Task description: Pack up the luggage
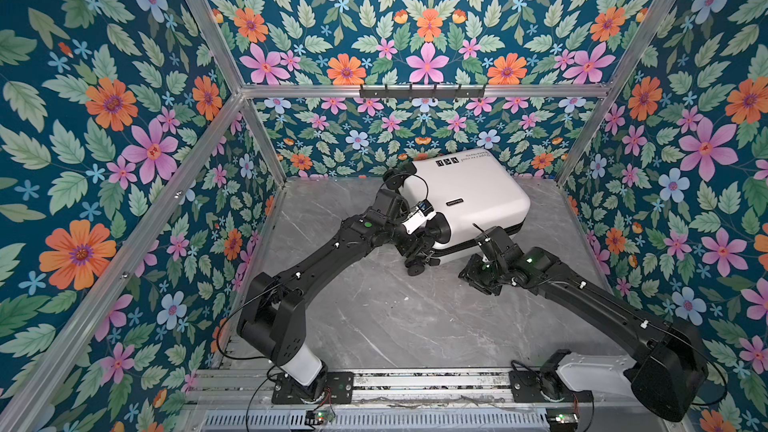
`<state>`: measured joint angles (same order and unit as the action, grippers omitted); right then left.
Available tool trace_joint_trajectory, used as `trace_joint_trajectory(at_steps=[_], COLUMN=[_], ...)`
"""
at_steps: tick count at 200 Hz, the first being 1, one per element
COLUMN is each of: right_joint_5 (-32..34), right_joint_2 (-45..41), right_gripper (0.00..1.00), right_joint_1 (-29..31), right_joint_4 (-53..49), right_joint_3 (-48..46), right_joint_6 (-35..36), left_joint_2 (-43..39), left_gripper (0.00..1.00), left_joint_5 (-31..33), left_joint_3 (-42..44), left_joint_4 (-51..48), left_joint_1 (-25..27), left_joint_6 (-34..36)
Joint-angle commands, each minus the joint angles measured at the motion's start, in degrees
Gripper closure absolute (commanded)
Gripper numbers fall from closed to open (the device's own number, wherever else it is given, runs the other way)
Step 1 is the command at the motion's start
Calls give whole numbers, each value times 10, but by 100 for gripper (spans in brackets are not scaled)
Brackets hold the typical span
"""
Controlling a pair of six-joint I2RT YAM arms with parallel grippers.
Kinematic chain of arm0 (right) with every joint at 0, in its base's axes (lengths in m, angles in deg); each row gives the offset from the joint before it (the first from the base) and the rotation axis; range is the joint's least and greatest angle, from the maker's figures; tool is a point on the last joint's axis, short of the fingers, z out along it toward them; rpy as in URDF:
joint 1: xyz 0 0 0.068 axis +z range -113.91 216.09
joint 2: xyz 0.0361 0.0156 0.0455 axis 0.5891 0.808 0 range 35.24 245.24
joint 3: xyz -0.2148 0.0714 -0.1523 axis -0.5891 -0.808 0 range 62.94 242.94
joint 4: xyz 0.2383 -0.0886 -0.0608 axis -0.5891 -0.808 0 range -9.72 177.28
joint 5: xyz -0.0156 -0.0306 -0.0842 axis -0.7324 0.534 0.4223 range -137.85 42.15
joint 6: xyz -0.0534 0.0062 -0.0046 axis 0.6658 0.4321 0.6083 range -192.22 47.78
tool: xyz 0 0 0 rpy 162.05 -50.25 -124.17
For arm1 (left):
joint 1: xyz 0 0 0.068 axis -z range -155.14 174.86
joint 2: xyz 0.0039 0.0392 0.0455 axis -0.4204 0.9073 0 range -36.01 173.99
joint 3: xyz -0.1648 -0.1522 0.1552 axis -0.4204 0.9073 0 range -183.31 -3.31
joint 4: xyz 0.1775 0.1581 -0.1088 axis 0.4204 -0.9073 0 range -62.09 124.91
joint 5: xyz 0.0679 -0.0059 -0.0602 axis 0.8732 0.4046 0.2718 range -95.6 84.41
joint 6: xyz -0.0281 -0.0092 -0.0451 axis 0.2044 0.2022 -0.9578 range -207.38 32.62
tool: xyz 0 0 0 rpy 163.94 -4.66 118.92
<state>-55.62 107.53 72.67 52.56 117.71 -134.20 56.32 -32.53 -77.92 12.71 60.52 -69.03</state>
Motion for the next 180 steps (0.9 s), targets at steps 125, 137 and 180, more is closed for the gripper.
trace_joint_trajectory(at_steps=[125, 137, 180], right_joint_5=[98, 99, 73], right_joint_2=[40, 39, 41], right_gripper=[62, 63, 62], right_joint_1=[37, 37, 38], right_joint_4=[467, 476, 532], right_joint_3=[-137, -146, -179], right_joint_6=[-97, -107, -103], left_joint_2=[-9, -11, -7], left_gripper=[100, 100, 100], left_joint_5=[-13, -13, -26], left_joint_3=[-5, -9, -26], left_joint_4=[46, 47, 40], left_joint_1=[20, 20, 20], left_joint_6=[-54, -59, -72])
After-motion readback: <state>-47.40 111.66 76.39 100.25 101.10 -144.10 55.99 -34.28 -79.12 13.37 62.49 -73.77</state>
